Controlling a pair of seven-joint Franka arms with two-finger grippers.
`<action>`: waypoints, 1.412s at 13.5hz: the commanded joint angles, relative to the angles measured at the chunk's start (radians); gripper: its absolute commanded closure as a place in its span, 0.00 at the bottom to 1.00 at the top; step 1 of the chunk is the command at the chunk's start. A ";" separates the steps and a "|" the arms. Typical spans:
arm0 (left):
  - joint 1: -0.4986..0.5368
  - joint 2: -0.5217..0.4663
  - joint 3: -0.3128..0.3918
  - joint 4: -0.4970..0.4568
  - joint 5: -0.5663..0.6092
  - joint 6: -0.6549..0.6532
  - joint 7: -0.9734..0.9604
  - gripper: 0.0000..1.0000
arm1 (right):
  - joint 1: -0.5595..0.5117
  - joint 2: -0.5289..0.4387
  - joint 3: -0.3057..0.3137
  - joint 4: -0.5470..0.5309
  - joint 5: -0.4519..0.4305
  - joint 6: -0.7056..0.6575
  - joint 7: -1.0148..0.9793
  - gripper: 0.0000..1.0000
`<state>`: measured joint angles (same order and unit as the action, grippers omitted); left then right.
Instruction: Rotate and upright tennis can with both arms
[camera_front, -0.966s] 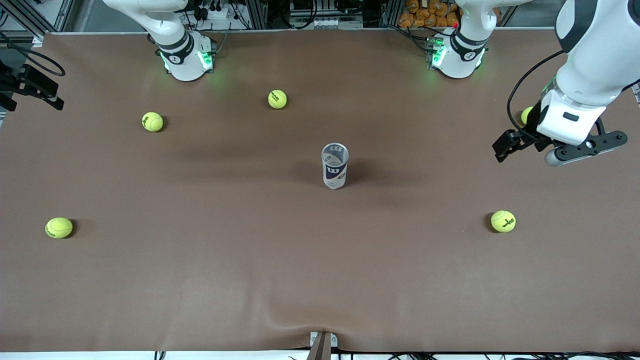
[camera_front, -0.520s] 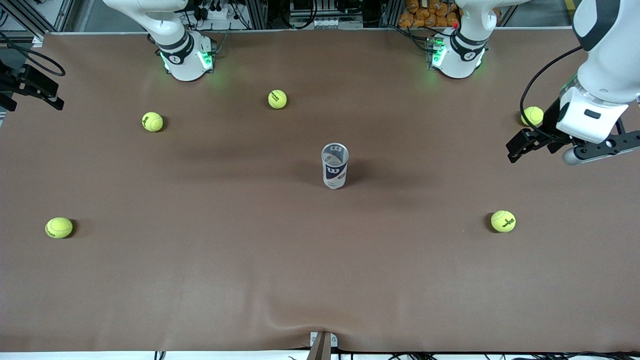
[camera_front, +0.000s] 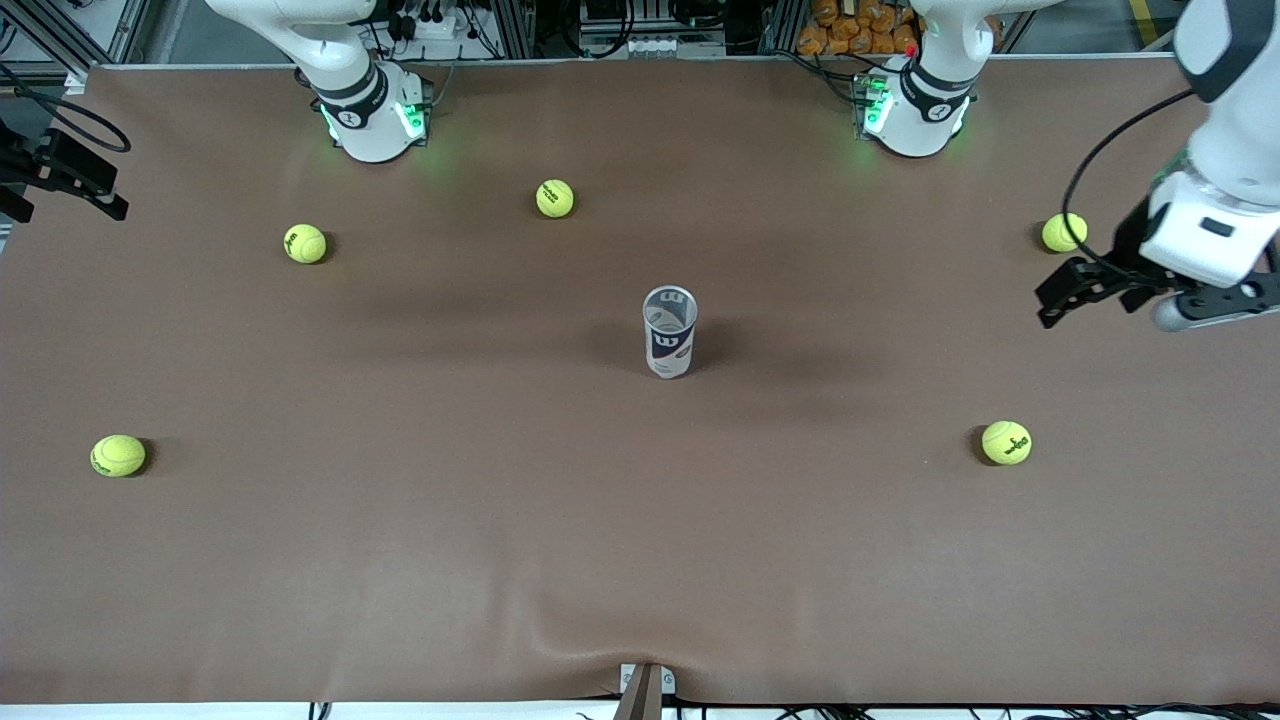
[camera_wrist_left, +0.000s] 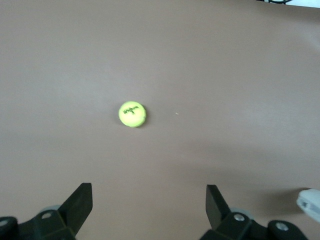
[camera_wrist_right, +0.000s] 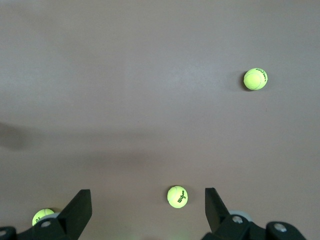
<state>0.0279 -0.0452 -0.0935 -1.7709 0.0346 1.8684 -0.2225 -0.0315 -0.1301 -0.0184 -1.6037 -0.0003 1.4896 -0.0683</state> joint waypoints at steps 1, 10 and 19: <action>-0.065 -0.005 0.121 0.054 -0.022 -0.038 0.109 0.00 | 0.005 0.009 0.000 0.022 -0.001 -0.012 0.001 0.00; -0.065 -0.022 0.123 0.217 -0.024 -0.262 0.107 0.00 | 0.004 0.007 0.000 0.024 -0.003 -0.017 0.001 0.00; -0.068 -0.007 0.123 0.206 -0.058 -0.287 0.155 0.00 | 0.002 0.007 0.000 0.024 -0.003 -0.017 -0.001 0.00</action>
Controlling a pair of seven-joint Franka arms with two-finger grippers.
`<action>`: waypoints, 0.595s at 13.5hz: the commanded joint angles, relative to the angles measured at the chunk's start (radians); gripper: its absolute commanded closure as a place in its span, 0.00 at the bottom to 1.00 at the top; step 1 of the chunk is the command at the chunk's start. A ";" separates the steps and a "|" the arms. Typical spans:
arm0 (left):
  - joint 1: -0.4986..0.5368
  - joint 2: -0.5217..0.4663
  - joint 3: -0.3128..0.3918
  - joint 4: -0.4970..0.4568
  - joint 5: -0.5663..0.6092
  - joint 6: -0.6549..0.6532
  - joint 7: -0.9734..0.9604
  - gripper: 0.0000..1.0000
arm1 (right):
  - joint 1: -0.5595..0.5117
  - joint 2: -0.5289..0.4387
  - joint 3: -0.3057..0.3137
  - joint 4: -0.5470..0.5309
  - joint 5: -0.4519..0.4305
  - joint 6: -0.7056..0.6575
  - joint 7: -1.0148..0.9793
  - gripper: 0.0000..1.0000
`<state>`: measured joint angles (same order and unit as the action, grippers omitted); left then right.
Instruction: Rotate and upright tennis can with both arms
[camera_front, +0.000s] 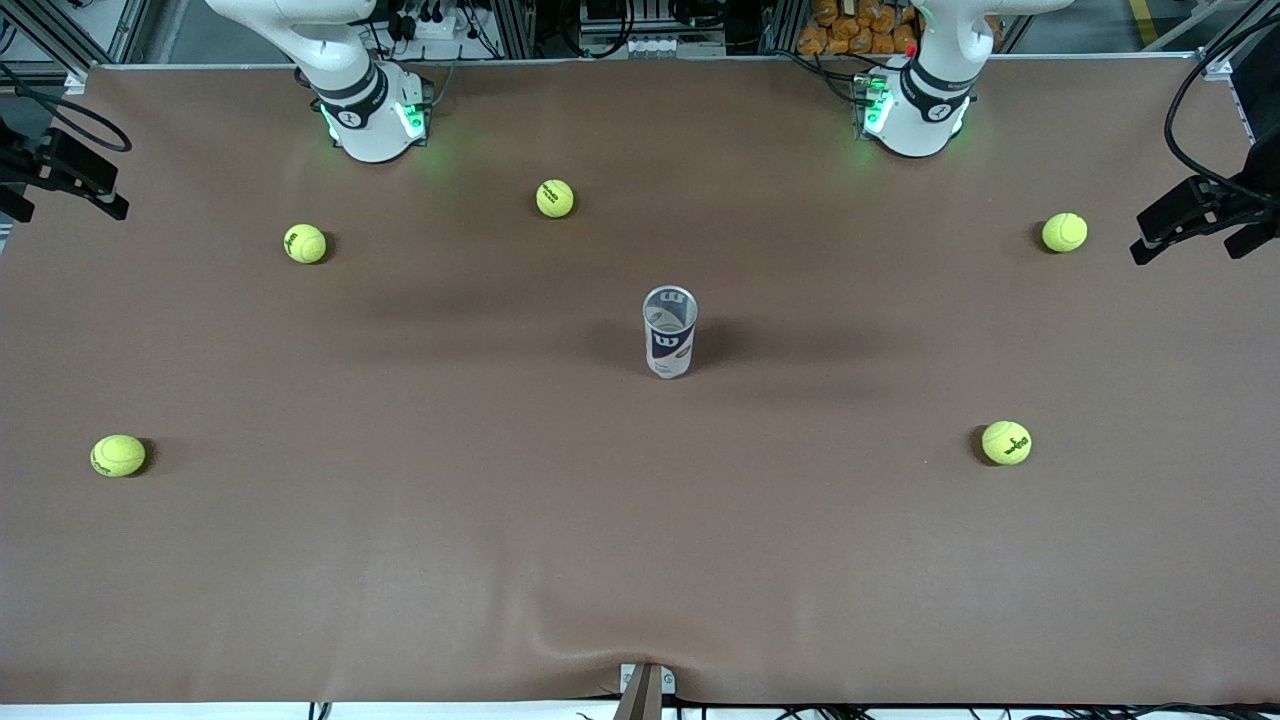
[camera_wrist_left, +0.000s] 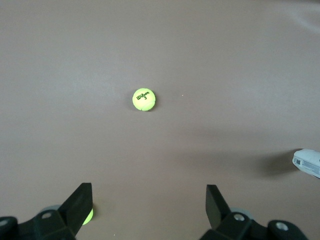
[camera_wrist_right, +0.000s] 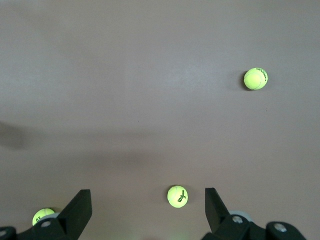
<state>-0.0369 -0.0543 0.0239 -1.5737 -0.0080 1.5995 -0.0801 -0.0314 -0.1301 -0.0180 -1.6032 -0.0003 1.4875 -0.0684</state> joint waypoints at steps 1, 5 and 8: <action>-0.003 0.004 0.007 0.009 -0.013 -0.018 0.019 0.00 | 0.002 0.007 0.000 0.023 -0.003 -0.015 -0.001 0.00; 0.000 0.004 0.005 0.006 -0.015 -0.018 0.025 0.00 | 0.002 0.007 0.000 0.023 -0.003 -0.012 -0.001 0.00; 0.000 0.008 0.005 0.007 -0.015 -0.018 0.017 0.00 | 0.002 0.007 0.000 0.023 -0.003 -0.007 -0.001 0.00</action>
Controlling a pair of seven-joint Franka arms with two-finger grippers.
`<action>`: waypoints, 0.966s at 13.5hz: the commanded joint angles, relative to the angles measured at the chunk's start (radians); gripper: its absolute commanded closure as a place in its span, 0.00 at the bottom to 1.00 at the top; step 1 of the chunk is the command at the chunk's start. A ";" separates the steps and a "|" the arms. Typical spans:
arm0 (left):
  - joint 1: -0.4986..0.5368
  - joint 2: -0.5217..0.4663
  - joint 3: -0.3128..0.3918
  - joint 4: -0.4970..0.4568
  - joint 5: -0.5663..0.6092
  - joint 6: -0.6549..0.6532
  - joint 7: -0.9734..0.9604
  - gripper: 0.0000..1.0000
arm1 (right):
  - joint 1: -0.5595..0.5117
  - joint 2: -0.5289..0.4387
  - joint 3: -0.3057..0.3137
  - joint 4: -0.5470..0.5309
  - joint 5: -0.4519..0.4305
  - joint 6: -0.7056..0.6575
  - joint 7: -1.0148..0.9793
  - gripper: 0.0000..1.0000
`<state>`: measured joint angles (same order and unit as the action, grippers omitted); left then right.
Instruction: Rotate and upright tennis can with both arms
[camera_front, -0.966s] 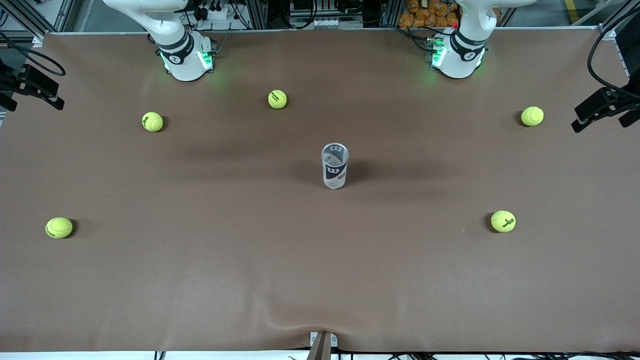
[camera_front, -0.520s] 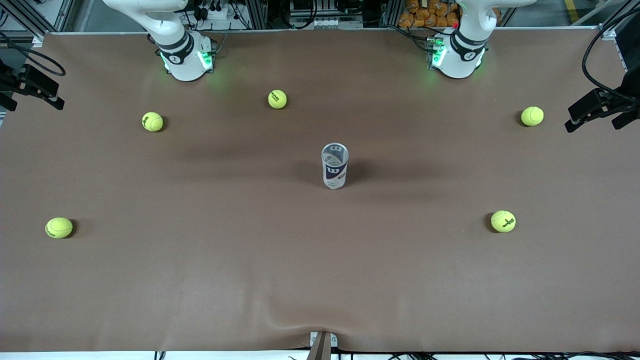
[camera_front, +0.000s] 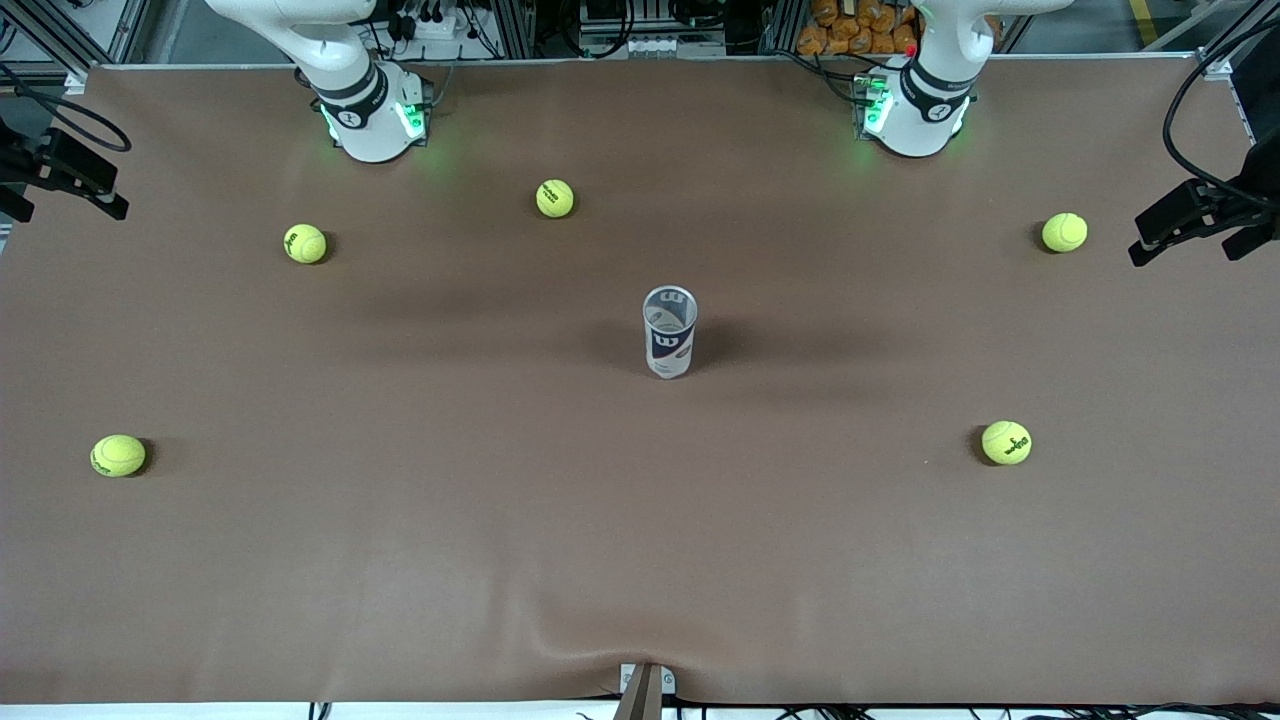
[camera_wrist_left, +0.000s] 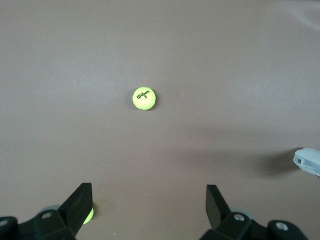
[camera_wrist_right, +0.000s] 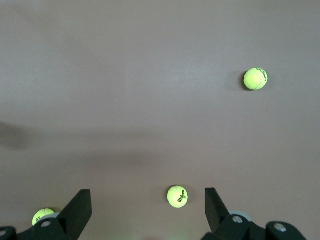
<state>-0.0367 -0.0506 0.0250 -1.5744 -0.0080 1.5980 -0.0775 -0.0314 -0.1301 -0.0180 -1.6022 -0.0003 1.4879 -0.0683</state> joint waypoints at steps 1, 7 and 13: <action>0.004 0.009 0.003 0.008 -0.017 -0.016 0.018 0.00 | 0.002 0.007 0.000 0.022 -0.001 -0.006 -0.001 0.00; -0.012 0.014 -0.013 0.013 -0.017 -0.036 0.013 0.00 | 0.005 0.003 0.001 0.021 0.000 -0.006 0.001 0.00; 0.000 0.027 -0.011 0.013 -0.018 -0.047 0.019 0.00 | 0.030 -0.031 0.003 0.011 0.003 -0.012 0.007 0.00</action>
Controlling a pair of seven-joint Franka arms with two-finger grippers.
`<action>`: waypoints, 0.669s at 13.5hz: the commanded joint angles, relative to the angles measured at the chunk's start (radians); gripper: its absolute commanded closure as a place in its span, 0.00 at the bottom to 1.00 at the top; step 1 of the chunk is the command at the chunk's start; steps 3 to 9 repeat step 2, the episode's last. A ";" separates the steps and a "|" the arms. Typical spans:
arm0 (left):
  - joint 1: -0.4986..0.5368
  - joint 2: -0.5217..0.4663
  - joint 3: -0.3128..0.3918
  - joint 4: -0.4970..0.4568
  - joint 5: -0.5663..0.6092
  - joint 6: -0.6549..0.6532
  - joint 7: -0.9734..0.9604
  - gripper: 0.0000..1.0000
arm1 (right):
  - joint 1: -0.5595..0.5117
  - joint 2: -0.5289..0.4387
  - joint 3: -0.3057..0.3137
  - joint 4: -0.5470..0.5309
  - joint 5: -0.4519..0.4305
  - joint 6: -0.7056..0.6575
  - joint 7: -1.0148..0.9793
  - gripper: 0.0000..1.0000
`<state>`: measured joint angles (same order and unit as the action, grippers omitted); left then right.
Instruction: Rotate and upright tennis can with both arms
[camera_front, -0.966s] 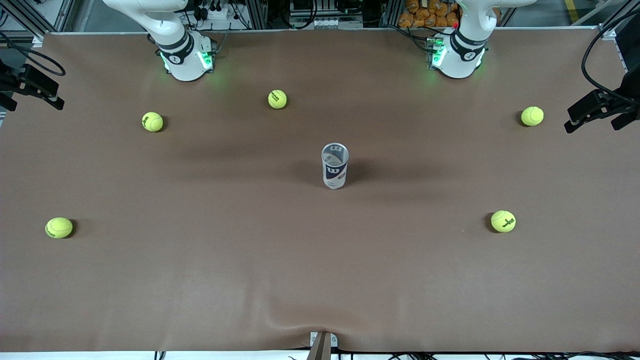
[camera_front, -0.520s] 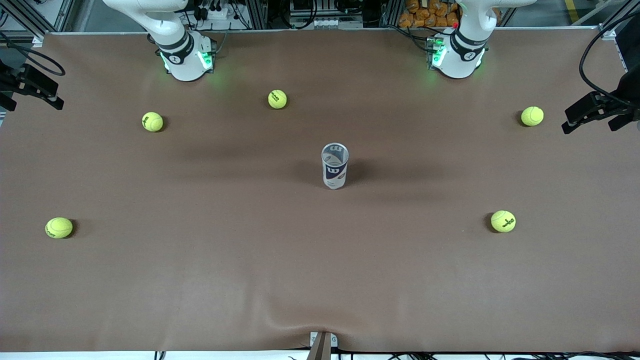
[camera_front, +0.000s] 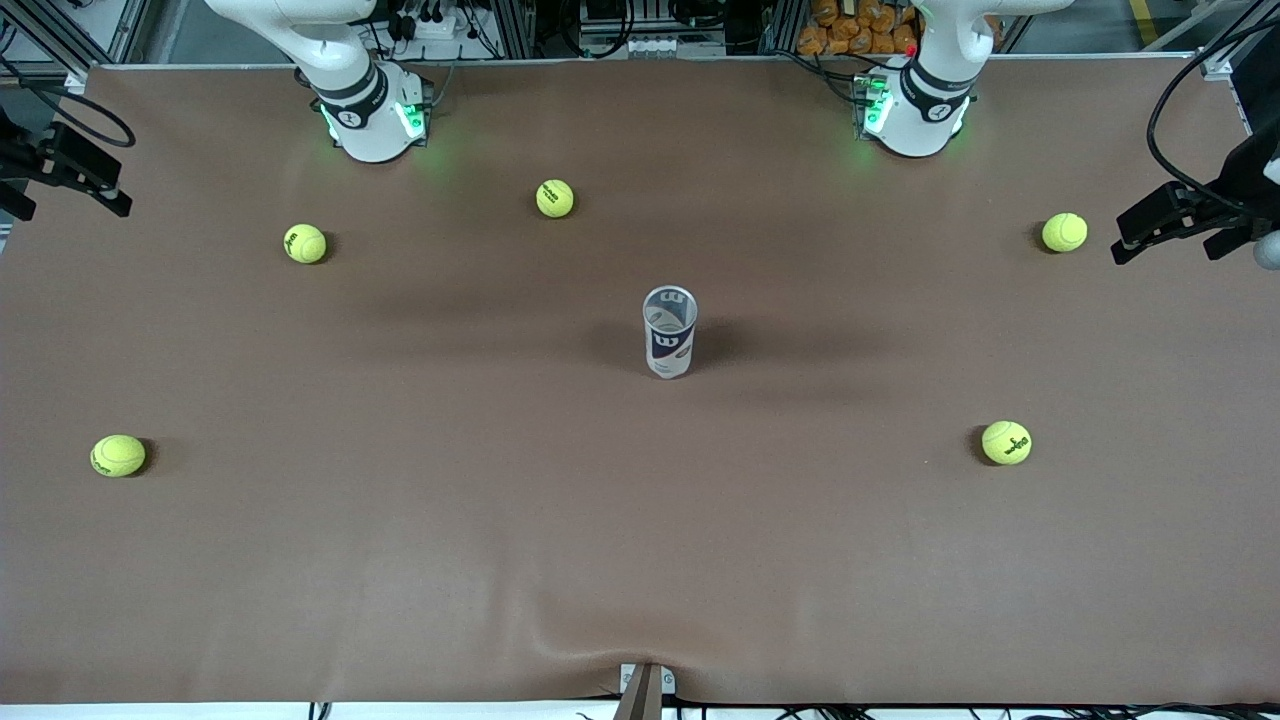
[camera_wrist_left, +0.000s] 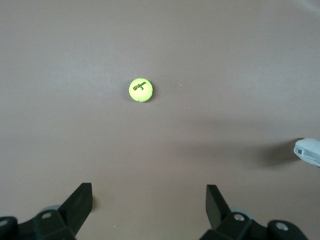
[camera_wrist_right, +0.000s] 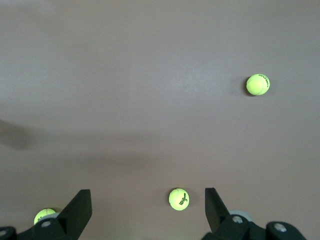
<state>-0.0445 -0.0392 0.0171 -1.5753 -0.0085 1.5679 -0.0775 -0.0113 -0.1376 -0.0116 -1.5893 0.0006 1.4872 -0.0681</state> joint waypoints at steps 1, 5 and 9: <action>0.005 0.018 -0.003 0.018 -0.018 -0.015 0.019 0.00 | 0.011 -0.025 -0.004 -0.001 0.002 -0.013 0.008 0.00; 0.005 0.018 -0.003 0.018 -0.018 -0.017 0.019 0.00 | 0.016 -0.025 -0.004 -0.001 0.002 -0.015 0.010 0.00; 0.005 0.018 -0.003 0.018 -0.018 -0.017 0.019 0.00 | 0.016 -0.025 -0.004 -0.001 0.002 -0.015 0.010 0.00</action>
